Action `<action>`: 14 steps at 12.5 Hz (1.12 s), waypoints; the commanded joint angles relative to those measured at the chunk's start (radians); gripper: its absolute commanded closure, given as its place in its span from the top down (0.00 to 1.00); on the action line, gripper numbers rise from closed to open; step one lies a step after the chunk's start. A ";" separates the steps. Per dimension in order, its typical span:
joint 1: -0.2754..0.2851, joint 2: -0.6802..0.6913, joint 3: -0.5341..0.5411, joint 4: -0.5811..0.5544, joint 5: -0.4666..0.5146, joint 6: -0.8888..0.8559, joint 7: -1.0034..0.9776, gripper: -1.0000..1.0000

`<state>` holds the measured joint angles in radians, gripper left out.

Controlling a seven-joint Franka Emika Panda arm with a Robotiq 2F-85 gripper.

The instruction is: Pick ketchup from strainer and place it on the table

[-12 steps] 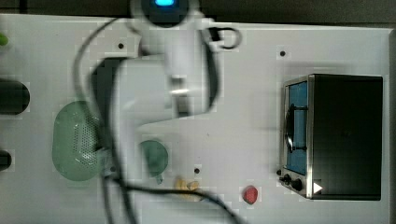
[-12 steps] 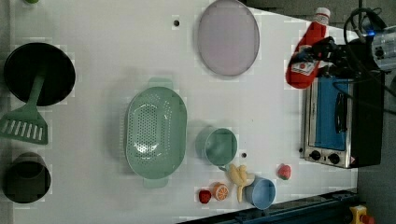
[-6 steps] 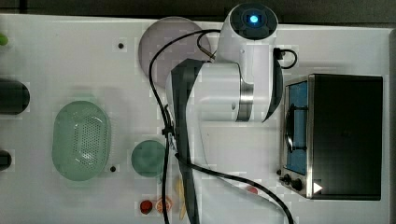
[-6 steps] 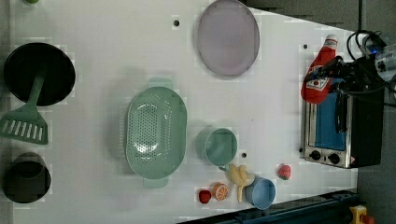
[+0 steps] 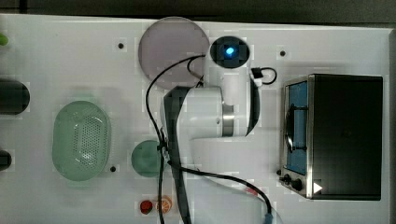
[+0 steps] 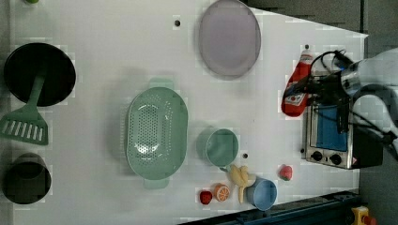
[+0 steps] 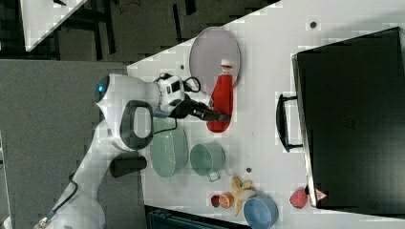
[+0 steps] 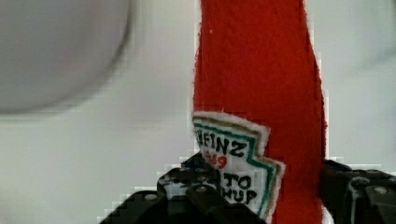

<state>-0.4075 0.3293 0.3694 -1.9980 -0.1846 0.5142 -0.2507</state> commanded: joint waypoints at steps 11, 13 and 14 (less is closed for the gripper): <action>0.021 0.075 -0.054 -0.159 -0.013 0.338 -0.046 1.00; 0.021 -0.006 -0.042 -0.120 -0.010 0.295 -0.039 1.00; 0.021 -0.049 -0.034 -0.087 -0.005 0.250 -0.034 1.00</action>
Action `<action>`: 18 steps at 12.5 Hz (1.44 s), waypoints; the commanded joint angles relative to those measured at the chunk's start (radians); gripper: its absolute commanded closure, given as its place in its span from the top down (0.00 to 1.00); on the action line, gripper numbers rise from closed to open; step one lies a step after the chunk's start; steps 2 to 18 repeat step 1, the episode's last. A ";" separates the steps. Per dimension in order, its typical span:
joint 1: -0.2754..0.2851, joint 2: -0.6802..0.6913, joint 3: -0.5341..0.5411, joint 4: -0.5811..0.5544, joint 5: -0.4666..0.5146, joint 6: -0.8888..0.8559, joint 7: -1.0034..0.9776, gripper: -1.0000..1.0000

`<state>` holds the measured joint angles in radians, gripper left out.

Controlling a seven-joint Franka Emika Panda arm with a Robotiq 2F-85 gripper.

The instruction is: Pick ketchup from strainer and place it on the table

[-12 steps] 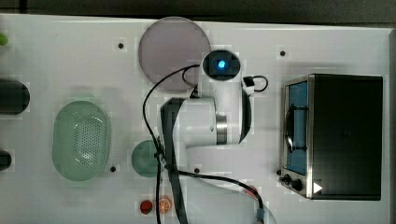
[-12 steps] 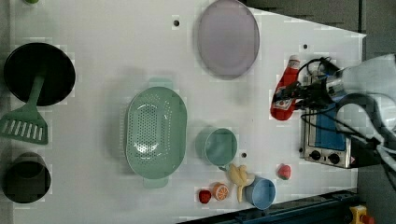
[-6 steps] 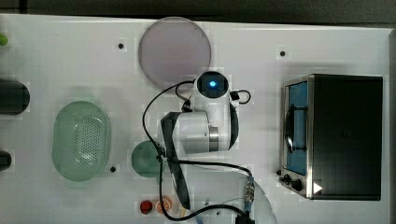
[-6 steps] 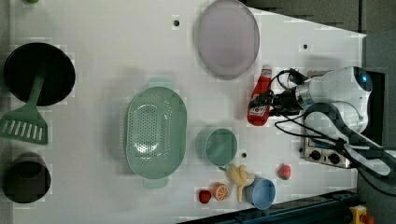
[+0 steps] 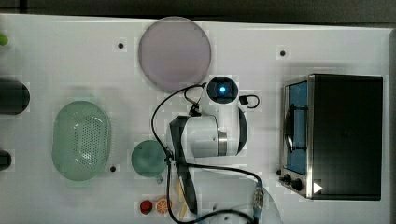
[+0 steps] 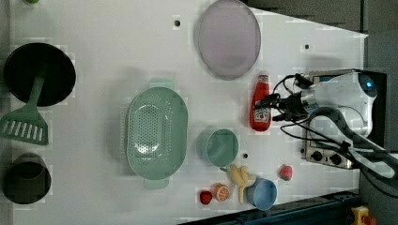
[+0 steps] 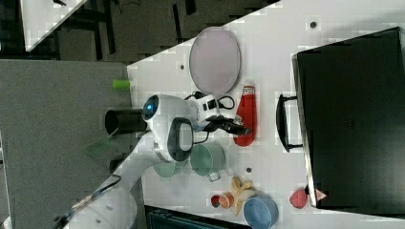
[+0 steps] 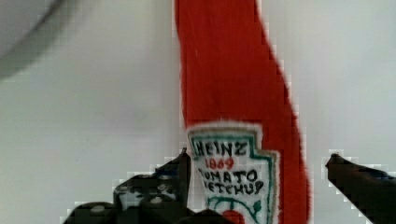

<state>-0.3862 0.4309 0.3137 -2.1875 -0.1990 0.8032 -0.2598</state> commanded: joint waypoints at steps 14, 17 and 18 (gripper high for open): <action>0.000 -0.192 0.028 0.142 0.022 -0.109 -0.013 1.00; 0.000 -0.192 0.028 0.142 0.022 -0.109 -0.013 1.00; 0.000 -0.192 0.028 0.142 0.022 -0.109 -0.013 1.00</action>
